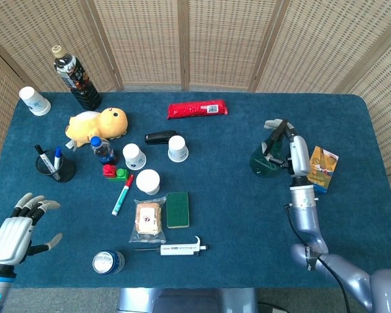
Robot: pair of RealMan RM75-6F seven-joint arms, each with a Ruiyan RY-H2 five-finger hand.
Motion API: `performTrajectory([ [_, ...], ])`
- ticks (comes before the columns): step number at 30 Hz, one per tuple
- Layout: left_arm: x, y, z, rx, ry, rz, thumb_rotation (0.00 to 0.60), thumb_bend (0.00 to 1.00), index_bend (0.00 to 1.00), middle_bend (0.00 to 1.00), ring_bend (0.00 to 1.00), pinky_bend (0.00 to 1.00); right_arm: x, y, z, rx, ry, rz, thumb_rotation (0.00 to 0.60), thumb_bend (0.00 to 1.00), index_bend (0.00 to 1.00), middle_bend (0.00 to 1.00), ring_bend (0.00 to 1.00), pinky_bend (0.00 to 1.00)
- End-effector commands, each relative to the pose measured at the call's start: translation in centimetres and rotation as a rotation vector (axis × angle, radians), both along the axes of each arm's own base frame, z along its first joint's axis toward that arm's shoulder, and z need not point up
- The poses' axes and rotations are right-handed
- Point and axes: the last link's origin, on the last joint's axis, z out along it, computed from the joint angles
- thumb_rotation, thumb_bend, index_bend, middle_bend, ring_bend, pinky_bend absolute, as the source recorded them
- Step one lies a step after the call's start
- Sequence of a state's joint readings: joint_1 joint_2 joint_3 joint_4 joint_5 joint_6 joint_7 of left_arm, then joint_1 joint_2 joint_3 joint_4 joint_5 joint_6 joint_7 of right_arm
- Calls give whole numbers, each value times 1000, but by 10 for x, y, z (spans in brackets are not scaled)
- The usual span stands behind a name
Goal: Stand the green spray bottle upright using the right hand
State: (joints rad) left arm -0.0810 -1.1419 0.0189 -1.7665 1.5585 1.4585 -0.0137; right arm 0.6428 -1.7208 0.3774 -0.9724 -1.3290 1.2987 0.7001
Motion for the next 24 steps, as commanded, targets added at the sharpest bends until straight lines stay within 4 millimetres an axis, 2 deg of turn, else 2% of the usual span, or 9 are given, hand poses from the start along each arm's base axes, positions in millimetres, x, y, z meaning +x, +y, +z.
performTrajectory([
  [1, 0, 0, 0, 0, 0, -1, 600, 281, 276, 304, 188, 44, 1, -1, 1, 4, 2, -1, 466, 396, 271, 356, 191, 259],
  [7, 0, 1, 0, 2, 1, -2, 600, 281, 273, 304, 187, 44, 1, -2, 1, 12, 13, -1, 348, 363, 242, 349, 181, 247],
  [9, 0, 1, 0, 3, 0, -3, 600, 281, 272, 304, 187, 44, 2, -2, 1, 15, 15, -1, 332, 363, 235, 346, 179, 244],
  [24, 0, 2, 0, 1, 1, -6, 600, 280, 272, 304, 187, 44, -1, -1, 0, 17, 17, -7, 320, 365, 225, 341, 174, 239],
])
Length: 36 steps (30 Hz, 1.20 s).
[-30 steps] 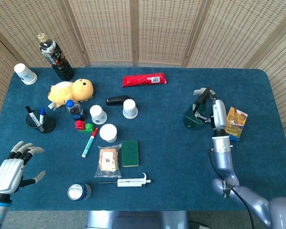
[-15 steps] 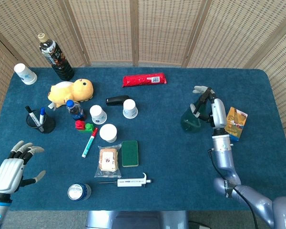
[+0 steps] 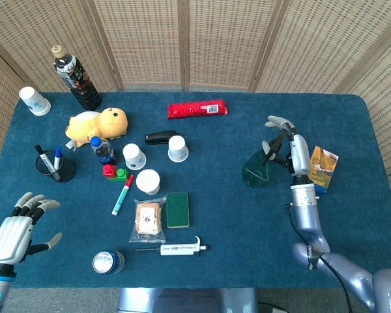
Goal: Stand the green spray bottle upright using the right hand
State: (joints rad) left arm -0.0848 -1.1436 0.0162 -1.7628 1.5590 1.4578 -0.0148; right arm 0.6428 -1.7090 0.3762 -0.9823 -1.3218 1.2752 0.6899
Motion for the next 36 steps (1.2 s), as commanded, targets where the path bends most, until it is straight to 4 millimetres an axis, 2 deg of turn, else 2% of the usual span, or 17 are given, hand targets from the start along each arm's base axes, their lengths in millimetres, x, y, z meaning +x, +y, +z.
performTrajectory([
  [1, 0, 0, 0, -1, 0, -1, 600, 280, 272, 304, 187, 44, 1, 1, 0, -1, 9, 7, 319, 365, 225, 341, 174, 239],
  [14, 0, 1, -2, -6, -1, -1, 600, 280, 270, 304, 186, 43, 6, 5, -2, 4, 34, 24, 313, 364, 212, 337, 169, 228],
  [21, 0, 2, -2, -7, -3, -4, 600, 280, 270, 304, 185, 43, 4, 11, -2, 15, 49, 31, 207, 371, 177, 321, 151, 206],
  [23, 0, 2, -2, -7, -2, -5, 600, 280, 270, 303, 184, 43, 3, 12, -2, 16, 52, 30, 194, 371, 169, 317, 147, 201],
  [36, 1, 2, -3, -7, -5, -10, 600, 280, 270, 303, 184, 43, -2, 16, -4, 15, 75, 23, 195, 379, 161, 312, 137, 192],
])
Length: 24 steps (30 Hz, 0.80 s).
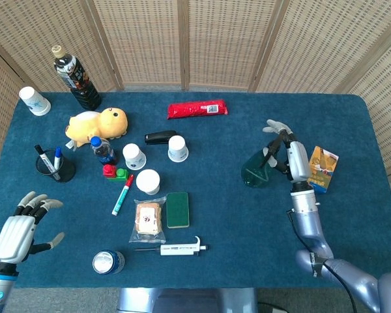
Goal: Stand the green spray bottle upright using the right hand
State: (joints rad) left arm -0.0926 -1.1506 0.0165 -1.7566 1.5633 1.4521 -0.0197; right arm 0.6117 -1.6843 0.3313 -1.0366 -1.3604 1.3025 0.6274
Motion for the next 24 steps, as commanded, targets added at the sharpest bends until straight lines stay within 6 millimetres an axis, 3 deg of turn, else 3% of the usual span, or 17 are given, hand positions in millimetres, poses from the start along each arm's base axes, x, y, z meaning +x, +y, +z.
performTrajectory([
  [1, 0, 0, 0, 0, 0, -1, 600, 280, 269, 303, 184, 43, -1, 0, 0, 0, -2, -2, 194, 380, 161, 312, 137, 192],
  [24, 6, 3, -4, -17, 2, -16, 600, 280, 269, 303, 181, 43, -24, 19, 4, -22, -30, -34, 194, 385, 162, 312, 137, 192],
])
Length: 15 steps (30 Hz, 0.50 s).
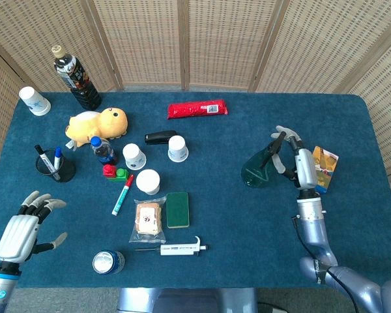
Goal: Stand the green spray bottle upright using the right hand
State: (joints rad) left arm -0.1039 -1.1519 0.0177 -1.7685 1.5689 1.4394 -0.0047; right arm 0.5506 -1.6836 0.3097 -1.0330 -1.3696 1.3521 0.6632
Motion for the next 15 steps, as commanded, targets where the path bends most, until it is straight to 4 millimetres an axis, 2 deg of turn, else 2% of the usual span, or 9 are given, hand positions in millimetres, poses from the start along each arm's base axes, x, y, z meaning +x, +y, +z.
performTrajectory([
  [1, 1, 0, -1, -3, -1, -1, 600, 280, 269, 303, 181, 43, -3, 3, 2, -3, -7, -6, 194, 385, 162, 312, 137, 192],
  [8, 2, 2, -4, -14, -5, 1, 600, 280, 270, 303, 181, 43, -17, 12, 8, -15, -20, -34, 196, 386, 163, 312, 137, 192],
  [12, 1, 1, -5, -8, -6, 10, 600, 280, 269, 304, 181, 43, -32, 21, 19, -32, -14, -58, 192, 388, 181, 315, 149, 192],
  [15, -1, 0, -3, 5, -7, 21, 600, 280, 269, 304, 181, 44, -47, 30, 30, -47, 5, -84, 204, 397, 215, 329, 194, 206],
])
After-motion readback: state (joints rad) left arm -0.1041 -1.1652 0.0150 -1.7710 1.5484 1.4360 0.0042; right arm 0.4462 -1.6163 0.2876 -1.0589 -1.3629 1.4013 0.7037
